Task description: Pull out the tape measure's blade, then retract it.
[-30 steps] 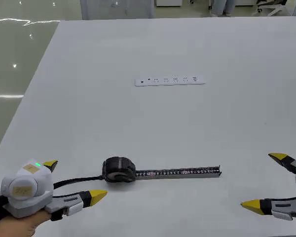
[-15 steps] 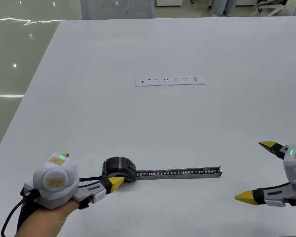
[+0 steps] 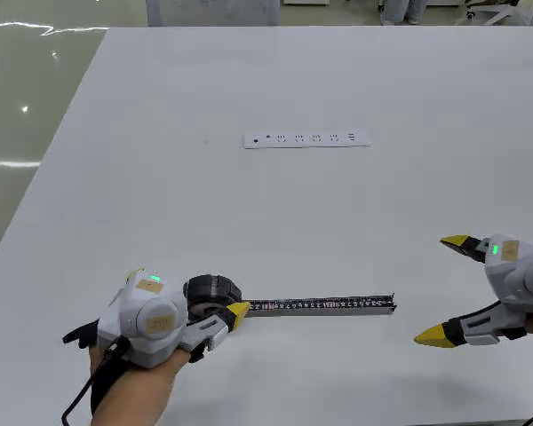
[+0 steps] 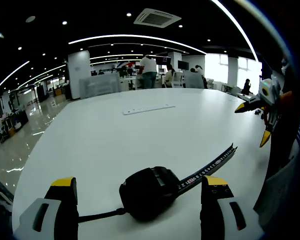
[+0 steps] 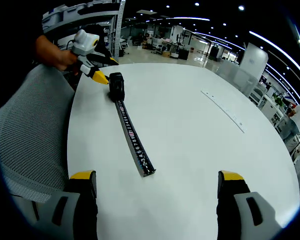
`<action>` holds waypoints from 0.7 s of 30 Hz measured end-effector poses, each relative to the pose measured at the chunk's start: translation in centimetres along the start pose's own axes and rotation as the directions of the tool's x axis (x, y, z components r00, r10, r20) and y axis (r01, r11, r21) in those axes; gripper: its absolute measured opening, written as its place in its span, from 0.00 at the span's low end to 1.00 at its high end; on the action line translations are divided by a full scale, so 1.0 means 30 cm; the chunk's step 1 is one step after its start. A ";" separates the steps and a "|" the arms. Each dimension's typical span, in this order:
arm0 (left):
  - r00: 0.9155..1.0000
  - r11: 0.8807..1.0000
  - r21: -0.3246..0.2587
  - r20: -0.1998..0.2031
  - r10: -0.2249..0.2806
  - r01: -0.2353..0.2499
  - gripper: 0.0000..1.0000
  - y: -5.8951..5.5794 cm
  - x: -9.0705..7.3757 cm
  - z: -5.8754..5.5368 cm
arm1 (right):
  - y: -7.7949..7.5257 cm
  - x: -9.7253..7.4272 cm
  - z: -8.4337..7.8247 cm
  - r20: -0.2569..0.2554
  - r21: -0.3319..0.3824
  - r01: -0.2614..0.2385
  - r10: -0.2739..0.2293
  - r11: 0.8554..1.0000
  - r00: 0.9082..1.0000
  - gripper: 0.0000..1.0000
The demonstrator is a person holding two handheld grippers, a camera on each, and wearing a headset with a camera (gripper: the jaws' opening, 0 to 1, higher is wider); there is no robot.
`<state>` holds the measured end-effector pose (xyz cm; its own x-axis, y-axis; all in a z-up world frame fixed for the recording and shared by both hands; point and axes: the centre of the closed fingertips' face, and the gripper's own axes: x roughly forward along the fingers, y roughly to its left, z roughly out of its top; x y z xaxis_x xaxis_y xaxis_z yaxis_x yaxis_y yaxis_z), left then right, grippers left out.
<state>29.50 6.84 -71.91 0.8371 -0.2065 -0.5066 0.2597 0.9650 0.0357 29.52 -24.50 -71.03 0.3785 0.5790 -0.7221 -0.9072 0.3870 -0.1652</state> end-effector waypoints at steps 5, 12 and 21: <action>1.000 1.000 -0.020 -0.005 0.021 -0.021 1.00 -0.010 0.014 -0.003 | -0.010 0.041 0.003 -0.023 -0.021 -0.039 0.038 0.999 0.999 0.95; 0.999 0.998 -0.045 0.000 0.034 -0.034 1.00 -0.027 0.038 -0.005 | 0.007 0.094 0.017 -0.048 -0.067 -0.107 0.104 0.992 0.993 0.87; 0.998 0.998 -0.054 0.055 0.039 -0.036 1.00 -0.030 0.046 -0.004 | 0.059 0.153 -0.026 -0.144 -0.153 -0.237 0.215 0.959 0.966 0.69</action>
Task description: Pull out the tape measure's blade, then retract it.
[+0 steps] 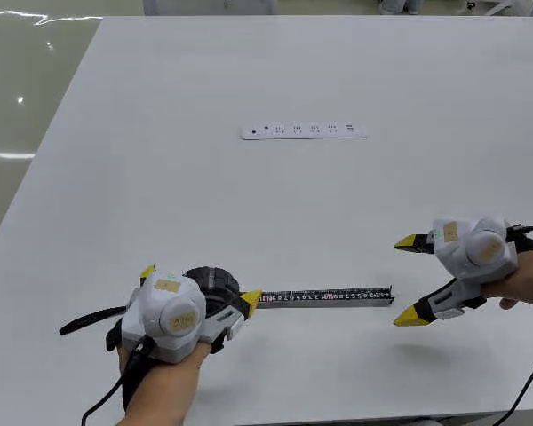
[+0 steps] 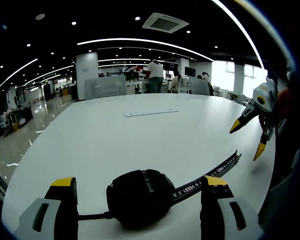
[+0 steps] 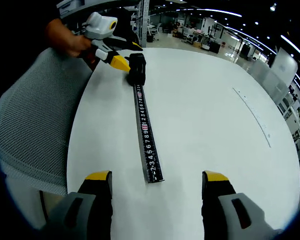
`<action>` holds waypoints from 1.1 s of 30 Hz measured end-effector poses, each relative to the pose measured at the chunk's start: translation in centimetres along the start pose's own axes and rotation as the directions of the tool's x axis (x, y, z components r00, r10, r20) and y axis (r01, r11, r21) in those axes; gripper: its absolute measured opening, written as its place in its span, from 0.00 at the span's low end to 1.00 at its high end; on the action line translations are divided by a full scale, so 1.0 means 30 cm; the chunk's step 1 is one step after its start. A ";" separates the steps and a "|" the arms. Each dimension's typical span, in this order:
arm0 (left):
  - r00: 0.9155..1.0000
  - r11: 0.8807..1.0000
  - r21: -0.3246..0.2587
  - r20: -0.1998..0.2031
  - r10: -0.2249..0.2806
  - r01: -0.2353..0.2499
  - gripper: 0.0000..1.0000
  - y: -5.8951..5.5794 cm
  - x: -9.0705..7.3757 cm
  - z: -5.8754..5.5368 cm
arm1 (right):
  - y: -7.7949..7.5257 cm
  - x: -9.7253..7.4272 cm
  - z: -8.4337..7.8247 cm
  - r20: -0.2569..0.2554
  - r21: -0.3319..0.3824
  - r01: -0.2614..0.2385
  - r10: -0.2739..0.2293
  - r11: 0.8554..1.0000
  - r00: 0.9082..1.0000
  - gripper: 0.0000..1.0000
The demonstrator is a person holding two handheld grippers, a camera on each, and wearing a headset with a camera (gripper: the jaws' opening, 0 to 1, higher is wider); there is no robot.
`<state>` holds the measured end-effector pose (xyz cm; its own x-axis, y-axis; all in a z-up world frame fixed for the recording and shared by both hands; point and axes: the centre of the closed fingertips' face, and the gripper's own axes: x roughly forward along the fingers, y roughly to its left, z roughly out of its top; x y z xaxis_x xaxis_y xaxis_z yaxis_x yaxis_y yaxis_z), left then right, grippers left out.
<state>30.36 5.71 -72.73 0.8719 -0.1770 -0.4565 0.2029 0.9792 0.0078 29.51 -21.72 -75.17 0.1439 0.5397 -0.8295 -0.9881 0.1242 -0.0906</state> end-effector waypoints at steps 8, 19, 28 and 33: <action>1.000 1.000 0.008 -0.019 0.007 -0.007 1.00 0.012 0.019 -0.047 | -0.005 0.050 -0.041 -0.032 -0.010 -0.045 0.045 0.999 0.998 0.53; 1.000 1.000 0.029 -0.010 -0.008 0.009 1.00 -0.019 0.020 -0.043 | 0.003 0.082 -0.069 -0.088 -0.024 -0.100 0.097 0.995 0.991 0.32; 1.000 1.000 0.013 -0.009 0.002 -0.002 1.00 -0.006 0.021 -0.039 | 0.000 0.099 -0.077 -0.110 -0.026 -0.116 0.113 0.993 0.987 0.21; 1.000 1.000 0.006 -0.019 -0.004 0.004 1.00 -0.012 0.022 -0.047 | 0.001 0.108 -0.085 -0.116 -0.005 -0.112 0.111 0.994 0.987 0.18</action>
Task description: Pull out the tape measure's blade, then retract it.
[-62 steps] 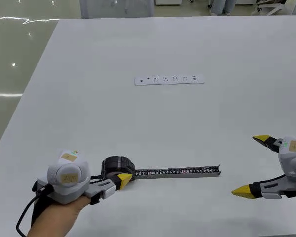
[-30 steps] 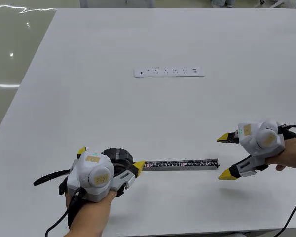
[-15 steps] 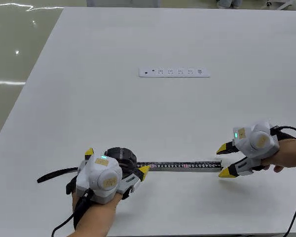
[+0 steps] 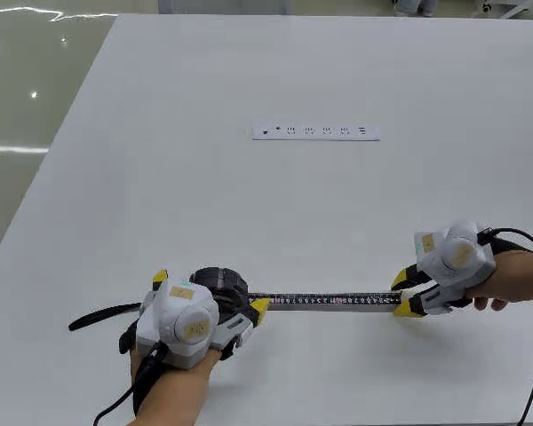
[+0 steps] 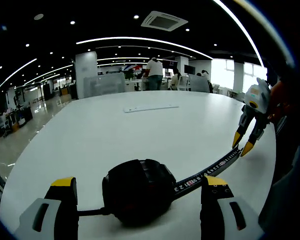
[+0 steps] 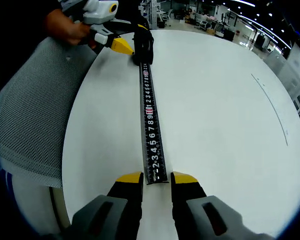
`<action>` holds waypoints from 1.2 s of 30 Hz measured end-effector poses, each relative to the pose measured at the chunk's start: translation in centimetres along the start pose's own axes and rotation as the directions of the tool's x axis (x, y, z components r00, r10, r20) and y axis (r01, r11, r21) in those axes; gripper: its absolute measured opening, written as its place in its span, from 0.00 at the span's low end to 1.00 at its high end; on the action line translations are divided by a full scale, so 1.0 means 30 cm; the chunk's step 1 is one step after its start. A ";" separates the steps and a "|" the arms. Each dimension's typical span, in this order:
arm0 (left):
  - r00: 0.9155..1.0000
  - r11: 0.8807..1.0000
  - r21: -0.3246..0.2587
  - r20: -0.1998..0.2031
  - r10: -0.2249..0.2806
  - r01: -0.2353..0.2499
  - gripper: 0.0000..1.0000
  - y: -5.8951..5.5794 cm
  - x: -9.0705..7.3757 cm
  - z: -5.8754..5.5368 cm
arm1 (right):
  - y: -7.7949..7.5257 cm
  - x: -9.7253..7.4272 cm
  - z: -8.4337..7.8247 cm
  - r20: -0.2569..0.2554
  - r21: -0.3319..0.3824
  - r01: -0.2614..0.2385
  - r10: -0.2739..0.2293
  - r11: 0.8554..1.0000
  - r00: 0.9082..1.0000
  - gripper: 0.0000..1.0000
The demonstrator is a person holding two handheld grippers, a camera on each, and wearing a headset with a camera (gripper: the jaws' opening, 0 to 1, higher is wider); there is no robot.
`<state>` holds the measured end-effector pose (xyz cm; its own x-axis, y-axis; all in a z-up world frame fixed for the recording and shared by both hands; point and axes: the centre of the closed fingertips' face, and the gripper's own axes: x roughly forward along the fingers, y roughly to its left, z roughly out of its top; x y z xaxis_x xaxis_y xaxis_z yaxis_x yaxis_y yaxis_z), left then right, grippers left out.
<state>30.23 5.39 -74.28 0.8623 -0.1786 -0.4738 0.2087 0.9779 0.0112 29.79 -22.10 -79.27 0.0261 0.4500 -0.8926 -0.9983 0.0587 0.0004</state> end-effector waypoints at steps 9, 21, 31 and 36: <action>1.000 1.000 -0.013 -0.002 0.000 0.000 1.00 -0.004 0.005 0.001 | 0.002 -0.004 -0.004 -0.053 -0.024 -0.014 0.013 1.000 0.999 0.12; 0.999 0.995 -0.102 -0.034 0.000 -0.004 0.74 0.012 0.031 0.000 | -0.008 0.008 -0.005 -0.130 -0.004 -0.021 0.021 1.000 0.991 0.11; 0.995 0.984 -0.180 -0.101 -0.023 0.005 0.60 0.016 0.043 -0.023 | -0.009 0.015 -0.010 -0.172 0.009 -0.012 0.014 1.000 0.985 0.11; 0.991 0.989 -0.147 -0.133 -0.017 -0.002 0.58 0.012 0.046 -0.027 | -0.013 0.015 -0.008 -0.168 0.045 -0.006 0.013 0.999 0.986 0.11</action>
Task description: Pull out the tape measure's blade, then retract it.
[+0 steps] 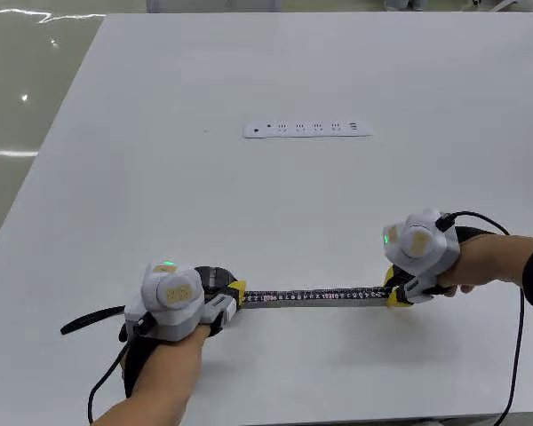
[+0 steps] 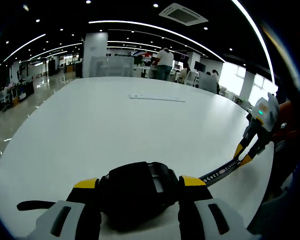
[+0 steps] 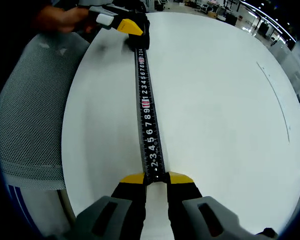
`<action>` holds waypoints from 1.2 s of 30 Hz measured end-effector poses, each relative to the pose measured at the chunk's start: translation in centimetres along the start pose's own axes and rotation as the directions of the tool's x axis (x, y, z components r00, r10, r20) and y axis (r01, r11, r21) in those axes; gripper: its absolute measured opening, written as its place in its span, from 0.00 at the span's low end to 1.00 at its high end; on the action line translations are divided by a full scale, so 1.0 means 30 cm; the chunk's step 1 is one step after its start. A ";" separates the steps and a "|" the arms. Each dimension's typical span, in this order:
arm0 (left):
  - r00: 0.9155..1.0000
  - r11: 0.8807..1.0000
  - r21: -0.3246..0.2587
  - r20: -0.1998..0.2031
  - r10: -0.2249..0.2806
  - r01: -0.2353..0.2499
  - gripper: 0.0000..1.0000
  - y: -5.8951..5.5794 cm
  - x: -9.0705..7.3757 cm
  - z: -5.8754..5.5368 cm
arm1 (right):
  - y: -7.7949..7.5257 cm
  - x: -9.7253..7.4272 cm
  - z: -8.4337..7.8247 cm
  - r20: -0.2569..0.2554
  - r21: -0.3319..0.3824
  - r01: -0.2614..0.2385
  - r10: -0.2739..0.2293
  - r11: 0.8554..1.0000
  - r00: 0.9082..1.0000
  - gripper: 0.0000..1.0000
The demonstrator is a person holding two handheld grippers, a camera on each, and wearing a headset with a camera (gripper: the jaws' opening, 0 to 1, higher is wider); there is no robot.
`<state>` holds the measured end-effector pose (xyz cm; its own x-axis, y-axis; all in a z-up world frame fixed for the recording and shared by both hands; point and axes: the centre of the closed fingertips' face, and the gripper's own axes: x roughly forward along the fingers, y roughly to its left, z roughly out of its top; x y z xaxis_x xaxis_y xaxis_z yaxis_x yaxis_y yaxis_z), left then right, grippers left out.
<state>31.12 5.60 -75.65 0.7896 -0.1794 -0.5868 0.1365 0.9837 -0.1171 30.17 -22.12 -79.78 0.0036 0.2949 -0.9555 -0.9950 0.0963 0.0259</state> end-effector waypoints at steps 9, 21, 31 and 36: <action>1.000 1.000 0.004 -0.003 -0.007 0.007 0.58 0.002 -0.002 -0.003 | -0.001 -0.002 0.001 -0.001 0.029 0.001 -0.001 1.000 1.000 0.11; 1.000 1.000 0.000 -0.005 -0.015 0.015 0.58 0.002 0.000 -0.002 | -0.007 0.001 0.008 -0.008 0.074 0.012 -0.012 0.997 1.000 0.11; 1.000 1.000 -0.002 -0.010 -0.019 0.019 0.58 0.002 0.001 -0.002 | -0.009 0.008 0.019 -0.007 0.079 0.011 -0.010 0.997 1.000 0.11; 1.000 1.000 -0.001 -0.011 -0.020 0.020 0.58 0.001 0.002 -0.001 | -0.007 0.011 0.026 -0.002 0.077 0.017 -0.017 0.997 1.000 0.11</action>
<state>31.15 5.60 -75.71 0.7802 -0.1993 -0.5929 0.1517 0.9799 -0.1299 30.47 -21.30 -79.87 0.0206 0.2912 -0.9564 -0.9841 0.1747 0.0320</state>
